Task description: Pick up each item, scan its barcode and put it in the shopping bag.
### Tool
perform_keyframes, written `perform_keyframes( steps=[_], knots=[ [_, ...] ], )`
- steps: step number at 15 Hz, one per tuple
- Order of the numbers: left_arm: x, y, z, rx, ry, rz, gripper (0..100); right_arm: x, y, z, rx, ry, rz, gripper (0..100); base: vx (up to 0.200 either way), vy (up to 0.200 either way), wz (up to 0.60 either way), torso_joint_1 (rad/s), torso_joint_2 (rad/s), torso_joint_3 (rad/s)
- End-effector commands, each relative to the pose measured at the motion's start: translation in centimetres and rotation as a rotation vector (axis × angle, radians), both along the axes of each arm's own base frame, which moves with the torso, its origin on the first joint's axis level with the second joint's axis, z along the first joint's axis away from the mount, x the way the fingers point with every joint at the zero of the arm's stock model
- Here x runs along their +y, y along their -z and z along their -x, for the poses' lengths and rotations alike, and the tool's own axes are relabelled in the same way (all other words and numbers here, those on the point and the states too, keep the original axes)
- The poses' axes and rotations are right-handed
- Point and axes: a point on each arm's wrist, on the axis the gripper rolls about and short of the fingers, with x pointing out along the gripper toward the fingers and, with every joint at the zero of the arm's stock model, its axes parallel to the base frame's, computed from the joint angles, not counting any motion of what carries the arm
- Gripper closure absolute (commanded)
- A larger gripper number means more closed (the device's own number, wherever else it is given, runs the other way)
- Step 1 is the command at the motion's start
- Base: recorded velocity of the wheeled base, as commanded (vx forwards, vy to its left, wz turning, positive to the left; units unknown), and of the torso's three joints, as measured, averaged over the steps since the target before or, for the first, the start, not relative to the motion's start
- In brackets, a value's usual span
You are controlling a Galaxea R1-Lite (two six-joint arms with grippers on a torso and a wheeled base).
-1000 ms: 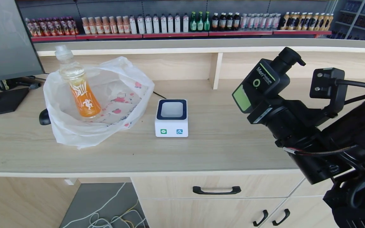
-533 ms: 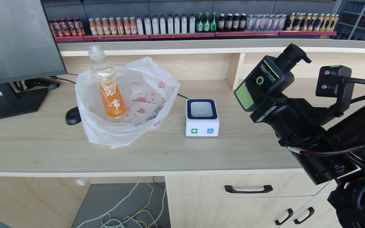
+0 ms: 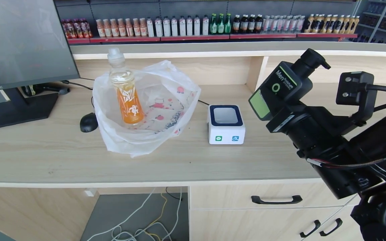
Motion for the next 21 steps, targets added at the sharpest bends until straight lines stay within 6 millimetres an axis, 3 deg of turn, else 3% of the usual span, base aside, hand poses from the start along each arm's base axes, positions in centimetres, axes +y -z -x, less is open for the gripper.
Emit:
perform_keyframes(
  steps=[1,4,6,12,21],
  knots=[
    [0.0,0.0,0.0,0.0,-0.002,0.0,0,-0.1,-0.5,0.2,-0.018,-0.008,-0.01,100,0.0,0.0,0.0,0.0,0.0,0.0],
    [0.0,0.0,0.0,0.0,0.0,0.0,0,0.0,-0.7,-0.3,-0.012,-0.023,-0.062,100,0.0,0.0,0.0,0.0,0.0,0.0],
    [0.0,0.0,0.0,0.0,-0.002,0.0,0,0.1,-2.1,-1.9,-0.058,-0.015,-0.123,100,0.0,0.0,0.0,0.0,0.0,0.0],
    [0.0,0.0,0.0,0.0,-0.002,0.0,0,2.2,-4.5,-5.0,0.119,-0.164,-0.416,100,0.0,0.0,0.0,0.0,0.0,0.0],
    [0.0,0.0,0.0,0.0,0.0,0.0,0,3.2,-0.7,-7.8,0.393,-0.214,-0.669,100,0.0,0.0,0.0,0.0,0.0,0.0]
  ],
)
